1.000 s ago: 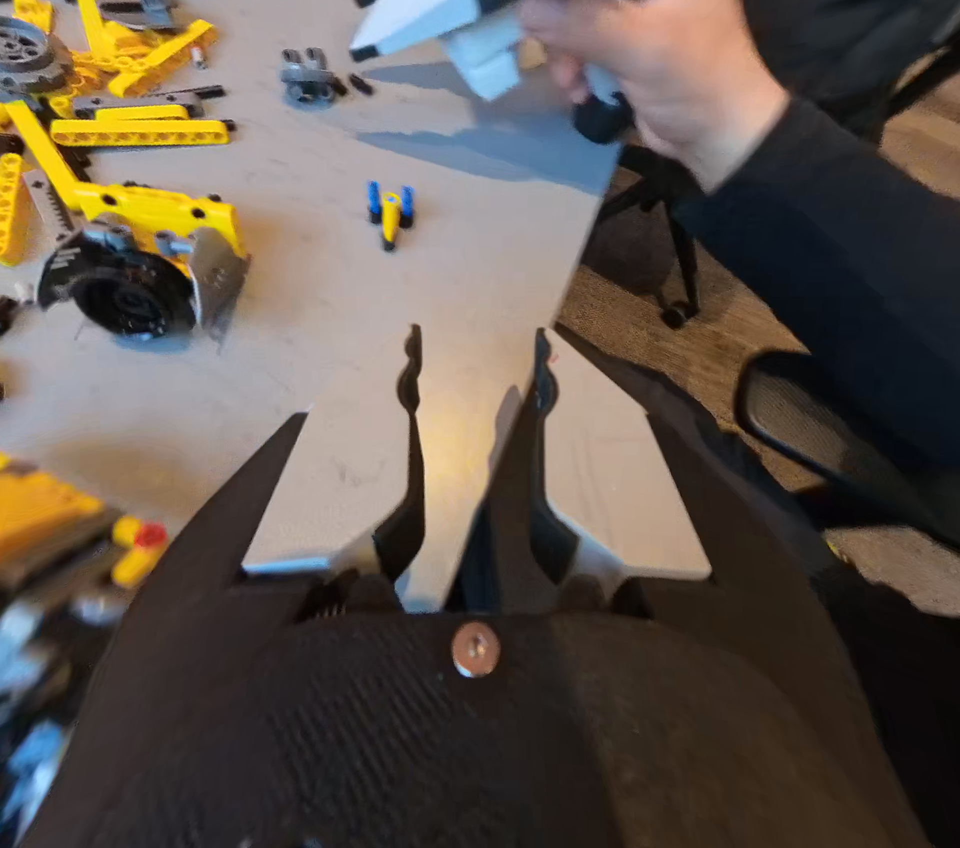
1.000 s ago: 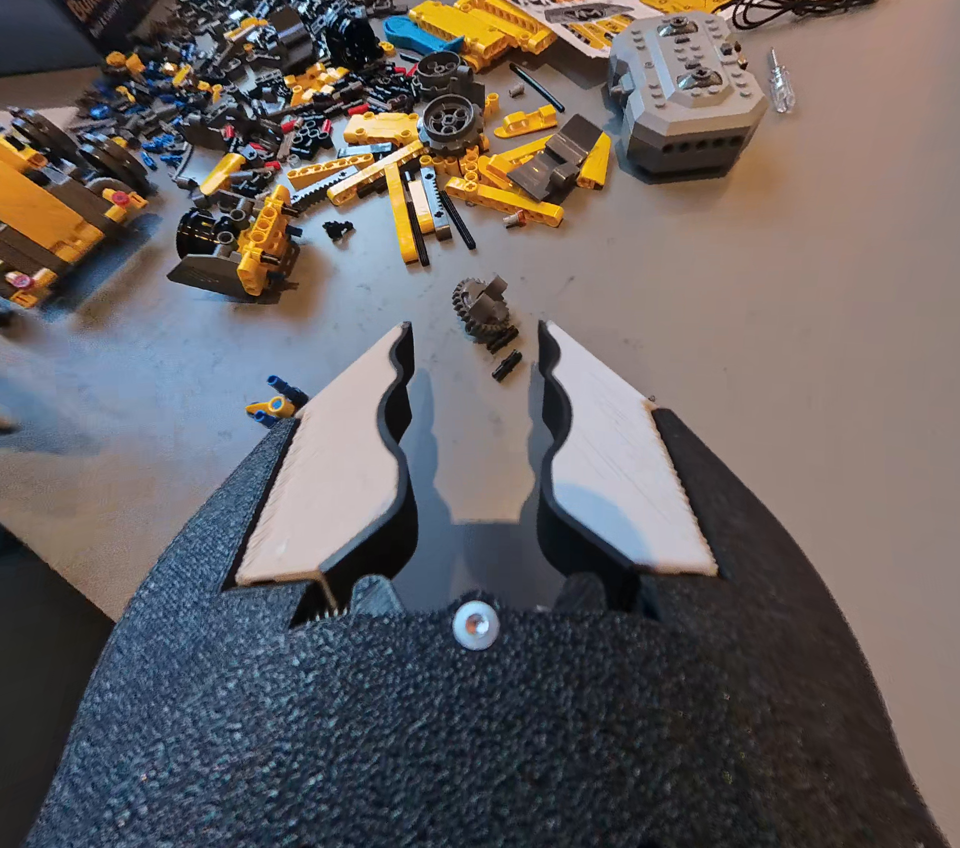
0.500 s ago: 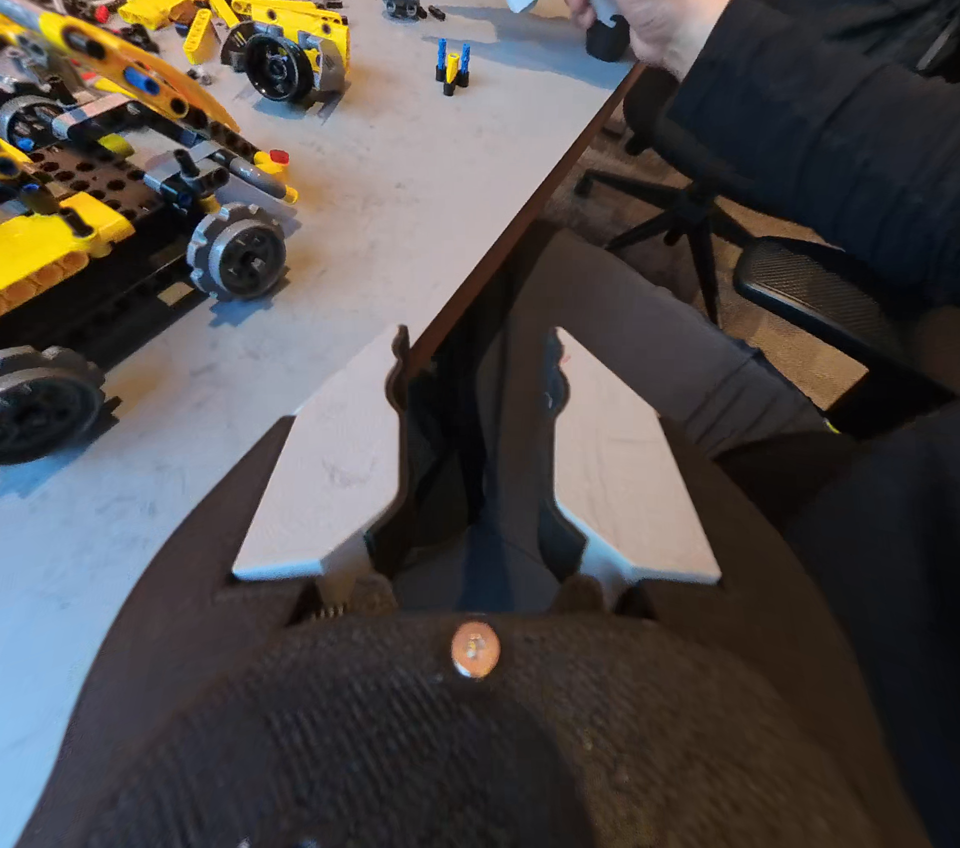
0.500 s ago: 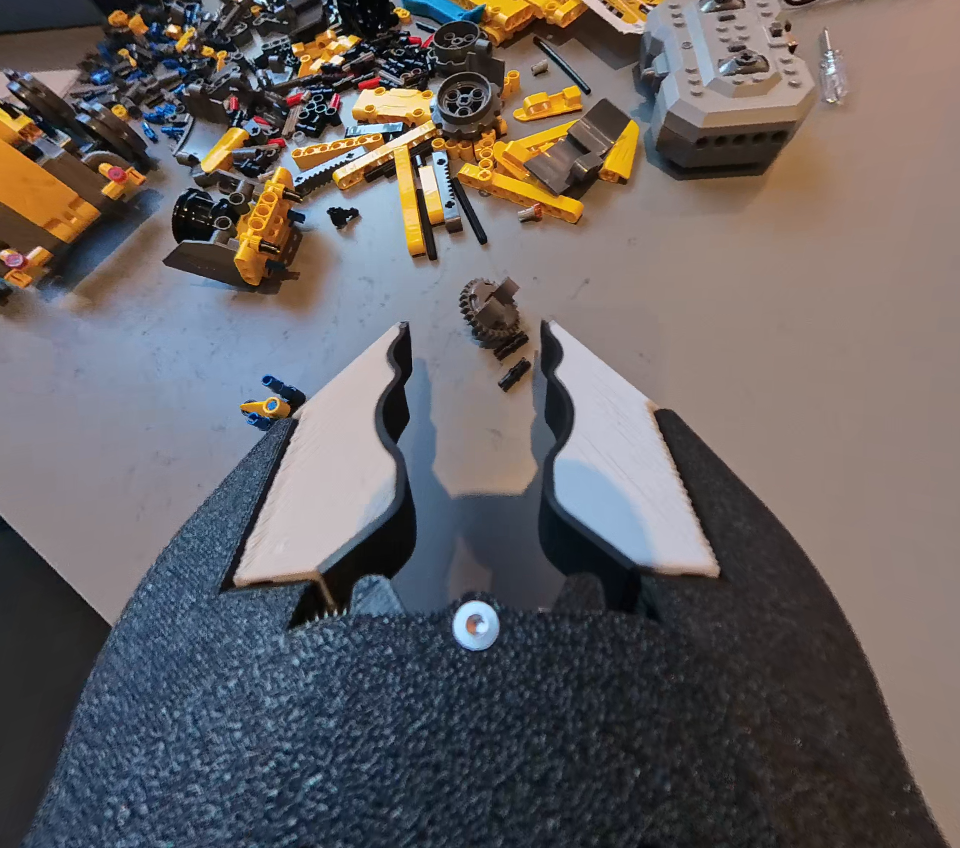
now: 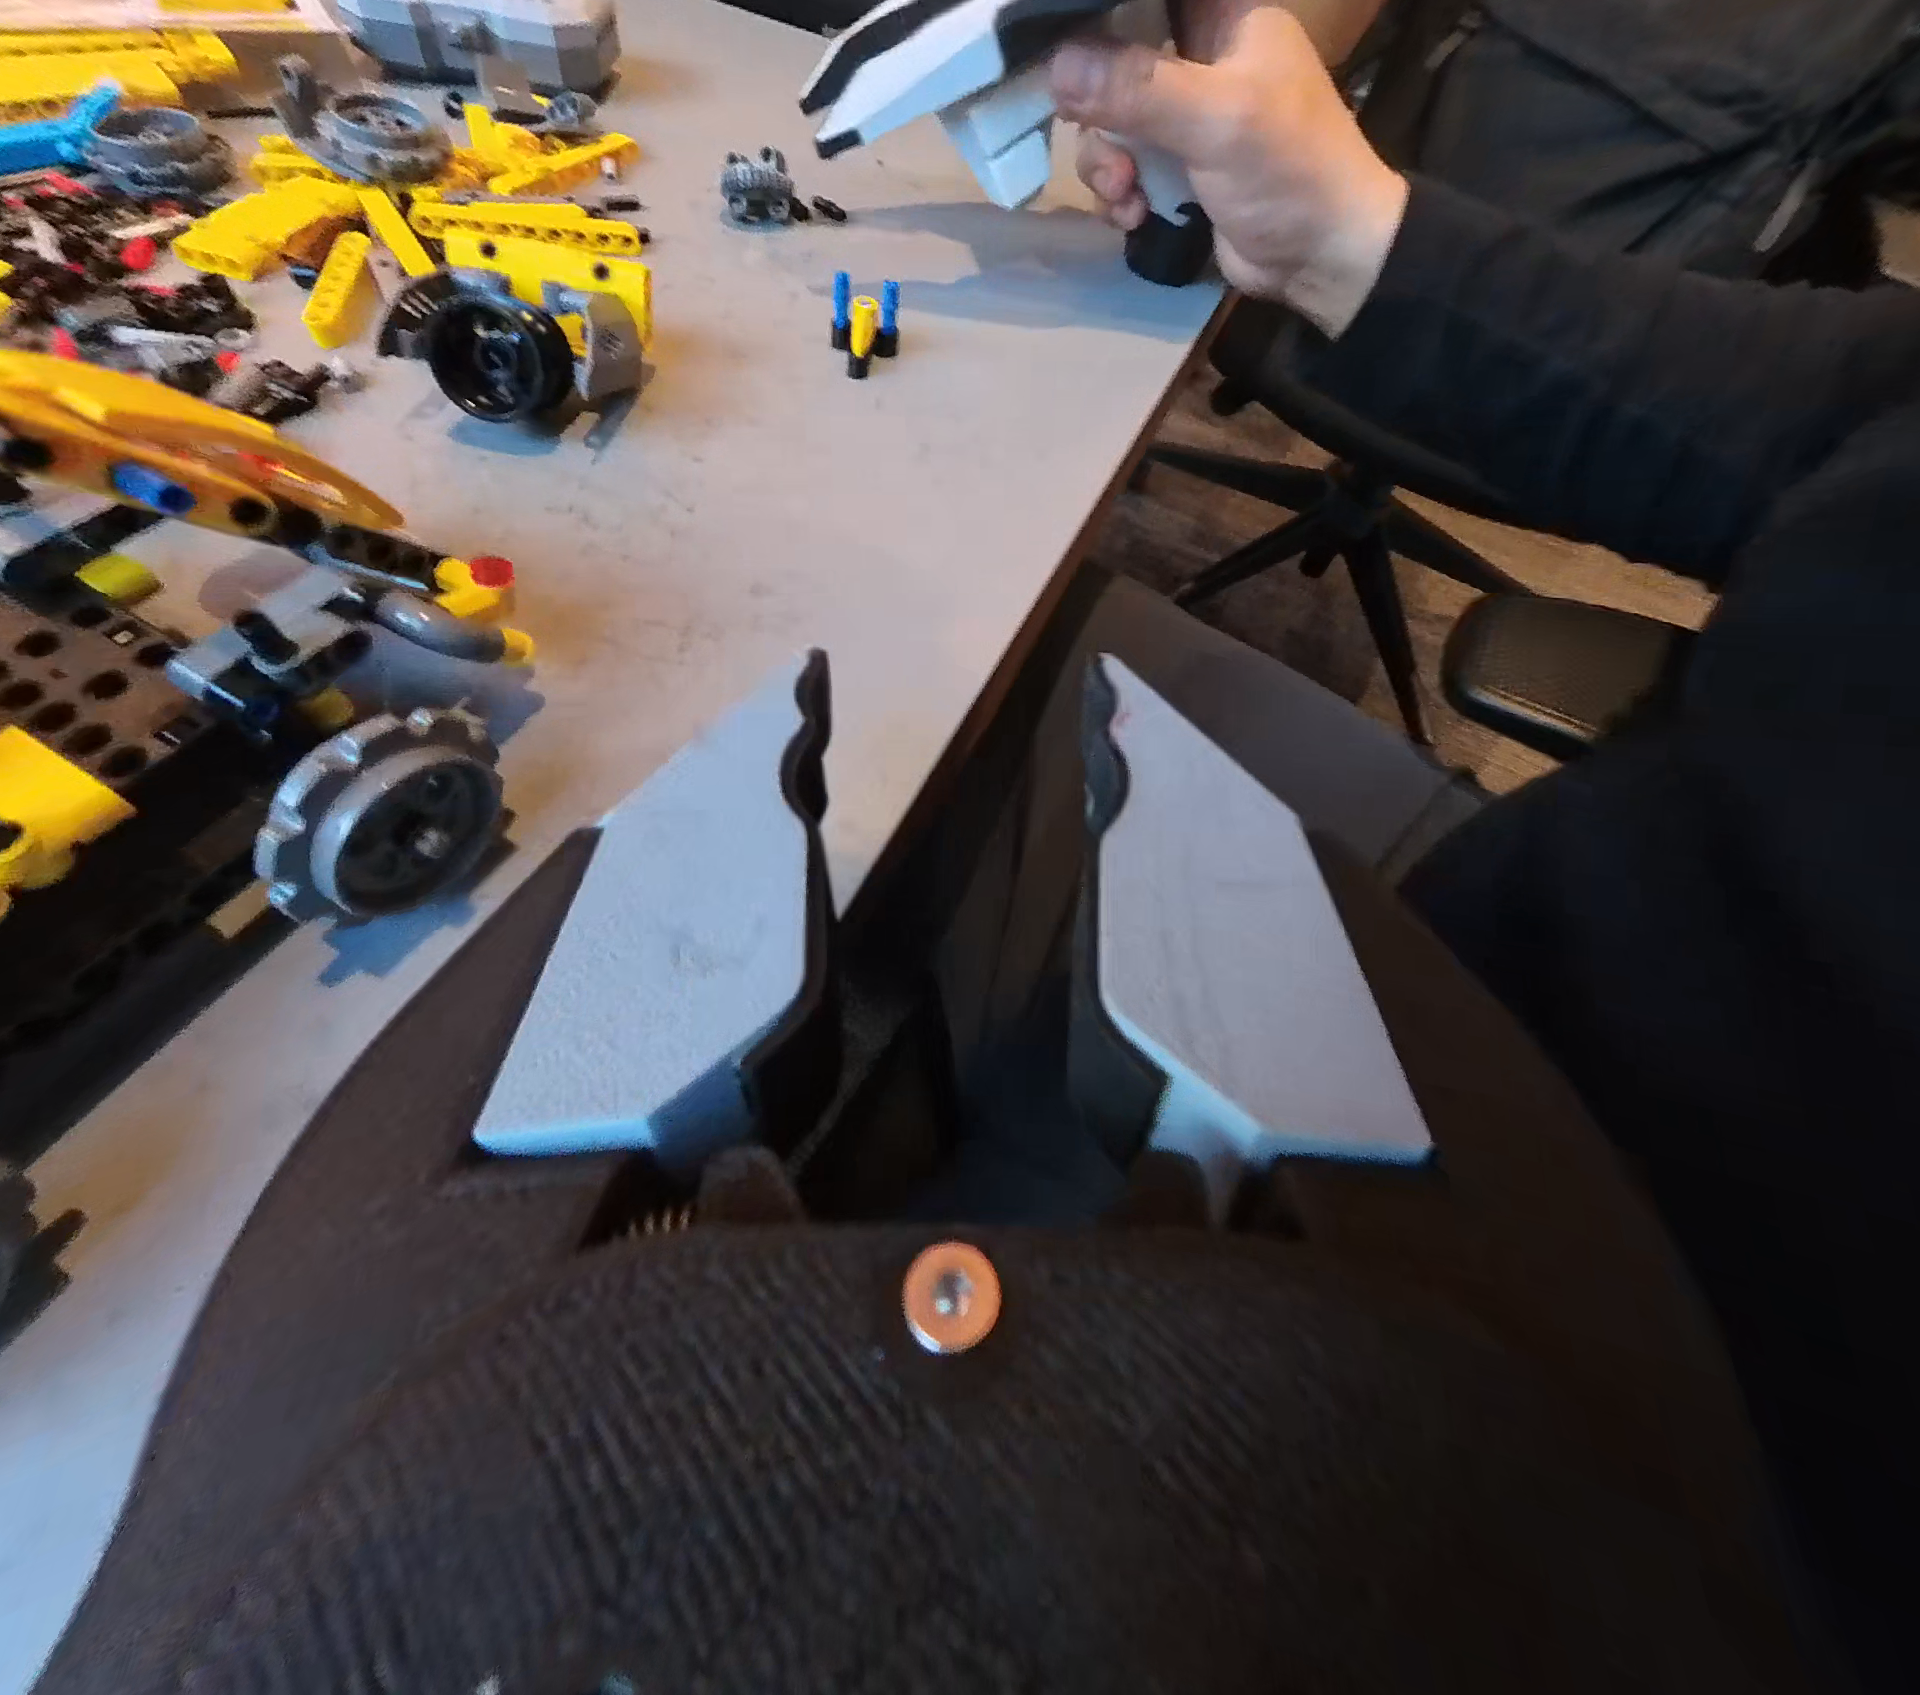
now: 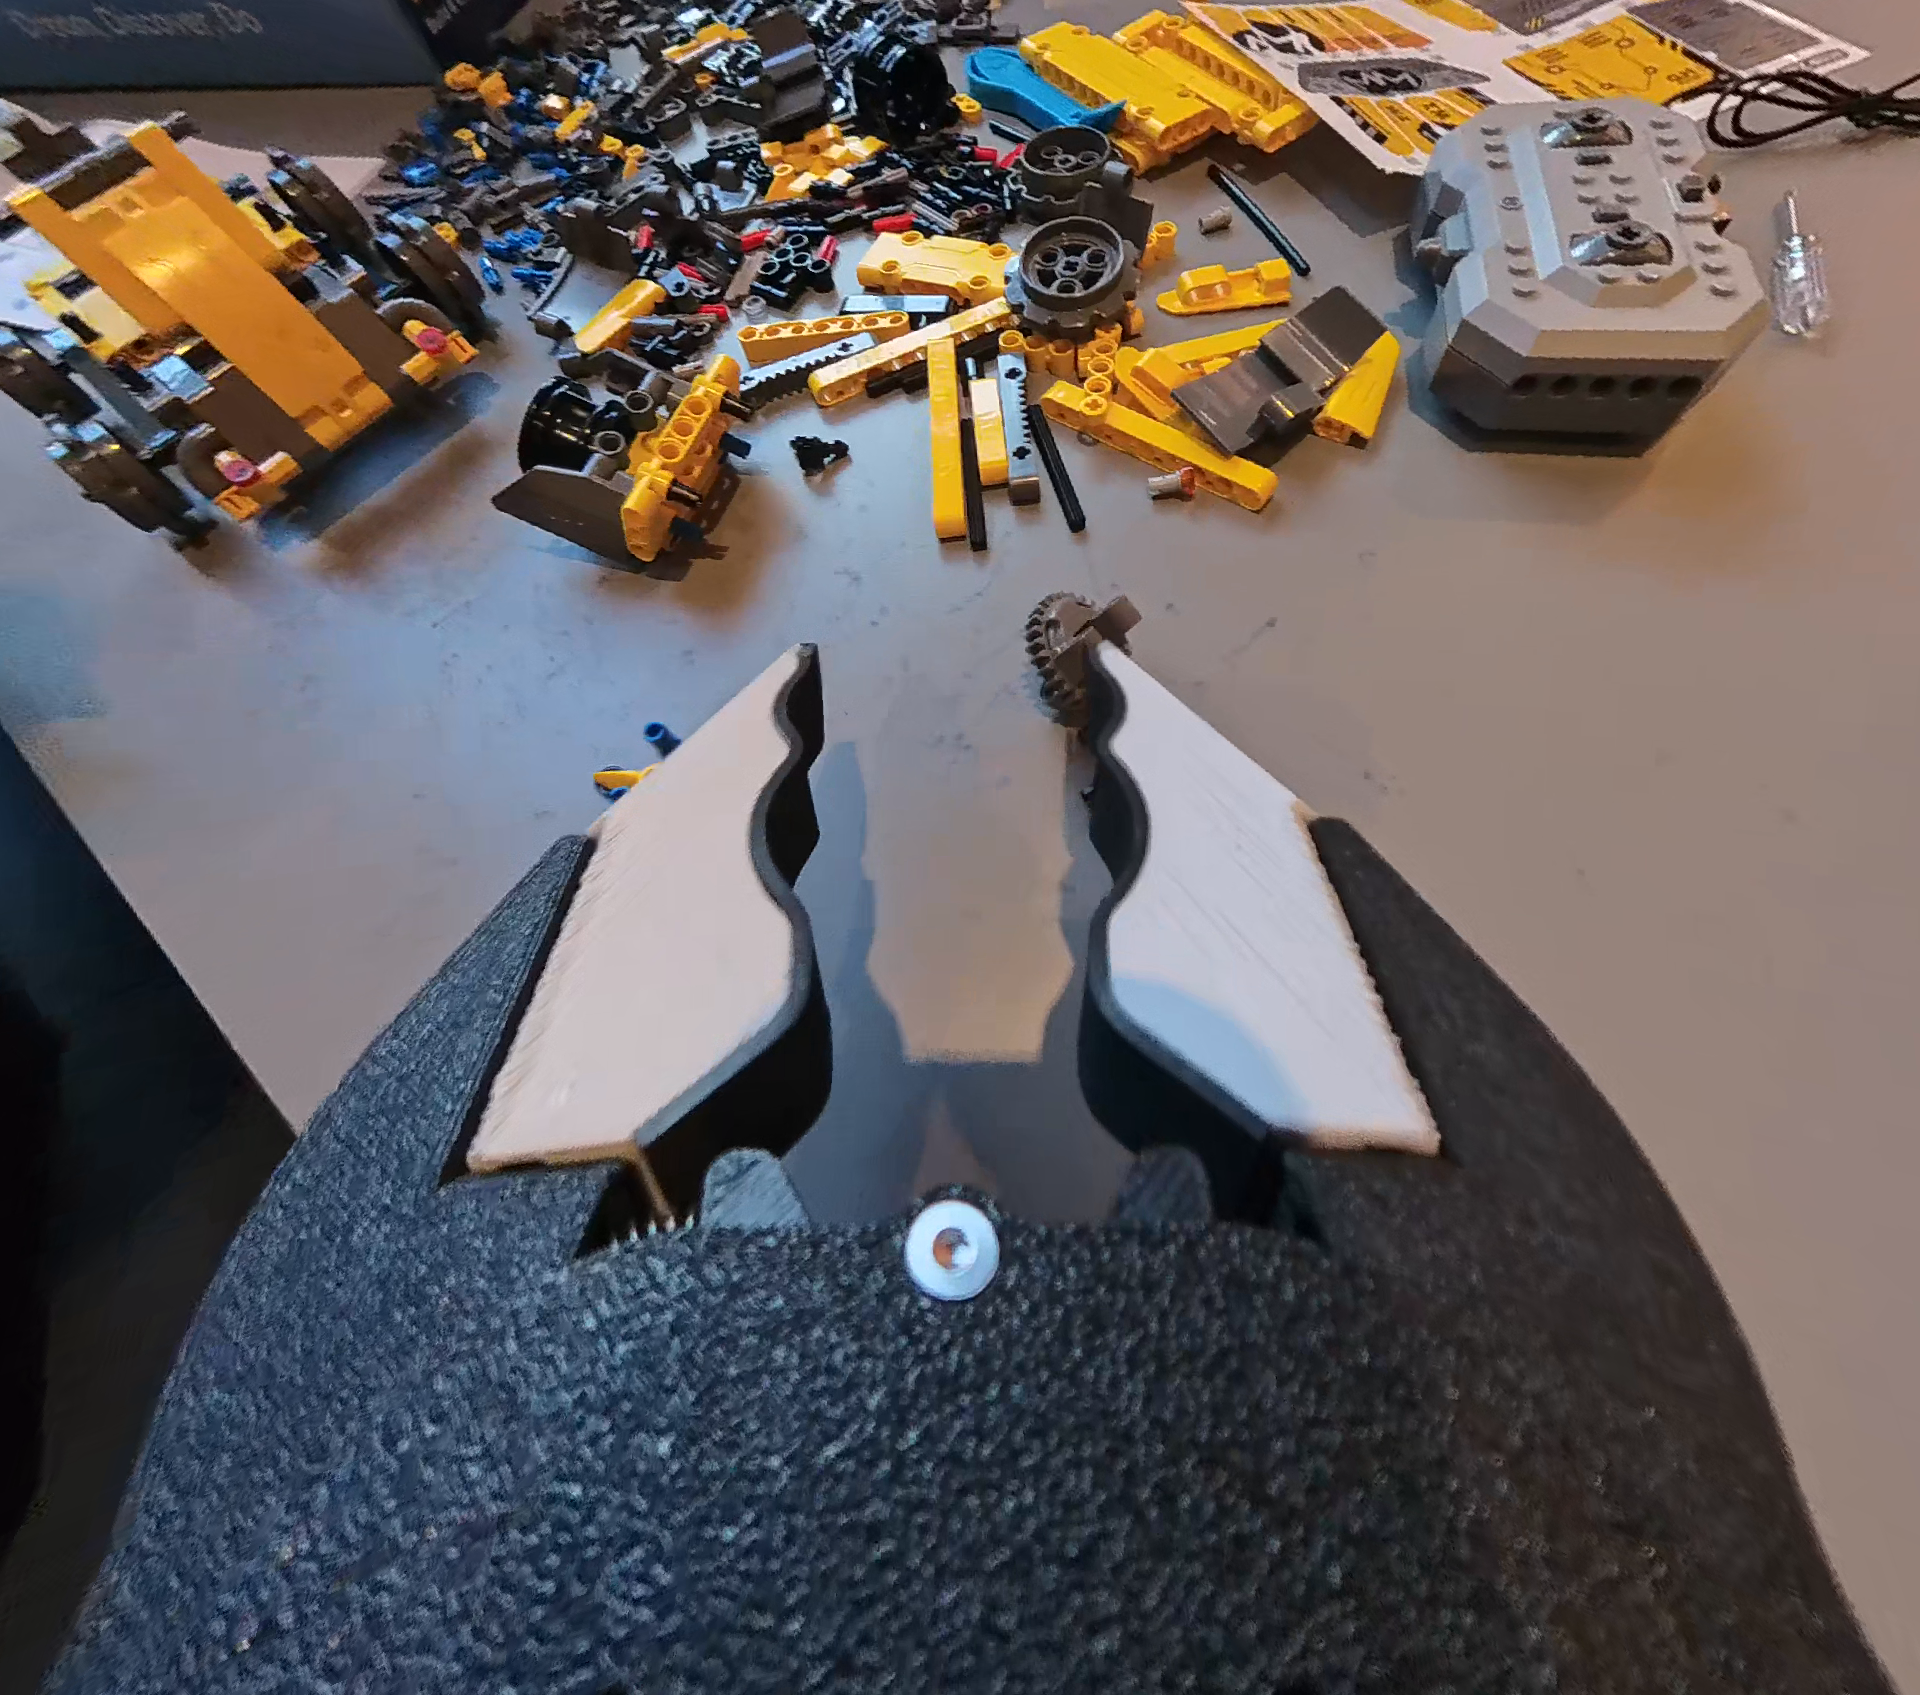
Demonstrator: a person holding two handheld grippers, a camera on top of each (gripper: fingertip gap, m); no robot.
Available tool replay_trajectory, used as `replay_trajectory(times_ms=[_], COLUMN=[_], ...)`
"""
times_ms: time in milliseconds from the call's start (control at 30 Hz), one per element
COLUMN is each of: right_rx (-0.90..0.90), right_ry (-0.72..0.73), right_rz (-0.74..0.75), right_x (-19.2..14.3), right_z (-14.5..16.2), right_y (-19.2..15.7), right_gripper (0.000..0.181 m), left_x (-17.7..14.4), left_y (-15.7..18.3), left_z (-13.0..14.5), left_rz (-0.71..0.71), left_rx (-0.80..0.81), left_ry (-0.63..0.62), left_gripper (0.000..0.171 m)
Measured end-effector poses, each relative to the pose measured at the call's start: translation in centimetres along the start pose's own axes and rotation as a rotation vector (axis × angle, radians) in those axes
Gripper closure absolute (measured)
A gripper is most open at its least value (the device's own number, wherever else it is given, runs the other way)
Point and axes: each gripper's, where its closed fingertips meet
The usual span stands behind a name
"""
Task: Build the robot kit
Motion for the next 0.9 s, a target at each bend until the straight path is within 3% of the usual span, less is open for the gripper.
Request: replay_trajectory(times_ms=[233, 367, 633, 900], right_rx=[-0.031, -0.053, -0.039, -0.031], right_ry=[-0.039, -0.021, 0.005, 0.015], right_rz=[0.027, 0.048, 0.057, 0.05], right_x=[0.5, 0.3, 0.1, 0.2], right_z=[0.5, 0.3, 0.0, -0.2], right_y=[0.0, 0.0, 0.2, 0.3], right_gripper=[0.132, 0.134, 0.134, 0.134], left_x=[-1.3, -3.1, -3.0, -2.5], left_y=[1.4, 2.6, 2.0, 2.1], left_z=[-0.3, -1.9, 0.3, 0.9], left_rz=[0.023, 0.066, -0.02, 0.026], left_rx=[-0.017, -0.177, -0.071, -0.156], left_ry=[0.103, 0.176, 0.107, 0.096], left_gripper=[0.126, 0.118, 0.123, 0.125])
Point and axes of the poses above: each gripper's, where its closed fingertips meet, x out along the fingers, z out of its underside, y = z × x across the jaws, and after that the axes turned 10 degrees about x, right-handed
